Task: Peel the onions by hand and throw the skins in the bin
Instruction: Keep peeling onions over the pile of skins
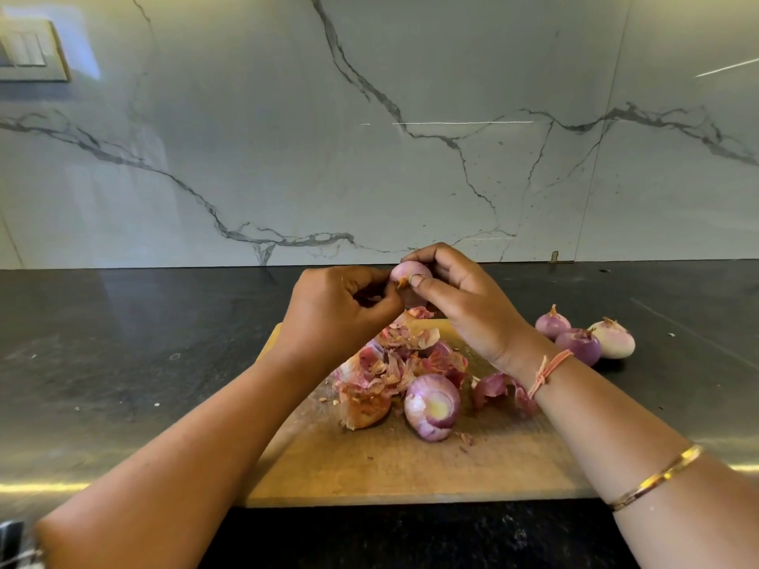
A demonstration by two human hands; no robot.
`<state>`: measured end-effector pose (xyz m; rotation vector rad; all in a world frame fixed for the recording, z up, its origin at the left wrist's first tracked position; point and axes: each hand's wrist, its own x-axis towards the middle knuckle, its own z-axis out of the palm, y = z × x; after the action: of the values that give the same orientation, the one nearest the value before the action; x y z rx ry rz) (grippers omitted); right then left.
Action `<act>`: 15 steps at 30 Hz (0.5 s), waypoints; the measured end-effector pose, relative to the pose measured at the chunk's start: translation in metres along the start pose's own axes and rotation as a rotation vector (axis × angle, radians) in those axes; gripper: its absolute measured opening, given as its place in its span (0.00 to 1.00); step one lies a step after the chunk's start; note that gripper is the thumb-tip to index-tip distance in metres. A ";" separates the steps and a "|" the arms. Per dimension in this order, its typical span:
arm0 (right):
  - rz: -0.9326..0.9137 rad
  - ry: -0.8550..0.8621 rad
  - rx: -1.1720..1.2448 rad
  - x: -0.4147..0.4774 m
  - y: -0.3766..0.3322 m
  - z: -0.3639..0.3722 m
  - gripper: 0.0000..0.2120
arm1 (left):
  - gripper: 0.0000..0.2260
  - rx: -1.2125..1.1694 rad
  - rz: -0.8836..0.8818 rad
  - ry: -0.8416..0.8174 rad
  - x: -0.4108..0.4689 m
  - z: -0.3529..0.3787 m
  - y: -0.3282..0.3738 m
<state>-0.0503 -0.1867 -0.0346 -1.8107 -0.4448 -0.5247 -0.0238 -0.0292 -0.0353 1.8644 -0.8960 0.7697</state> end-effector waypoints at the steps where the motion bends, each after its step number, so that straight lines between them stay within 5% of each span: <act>1: -0.004 0.003 -0.022 0.000 0.001 0.000 0.08 | 0.14 0.017 0.004 0.007 0.000 0.001 -0.001; 15: 0.003 -0.052 0.154 0.000 -0.003 0.003 0.05 | 0.17 0.115 0.135 0.117 0.005 0.001 -0.013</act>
<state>-0.0517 -0.1830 -0.0334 -1.6794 -0.5039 -0.4303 -0.0101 -0.0267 -0.0375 1.8510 -0.9260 1.0215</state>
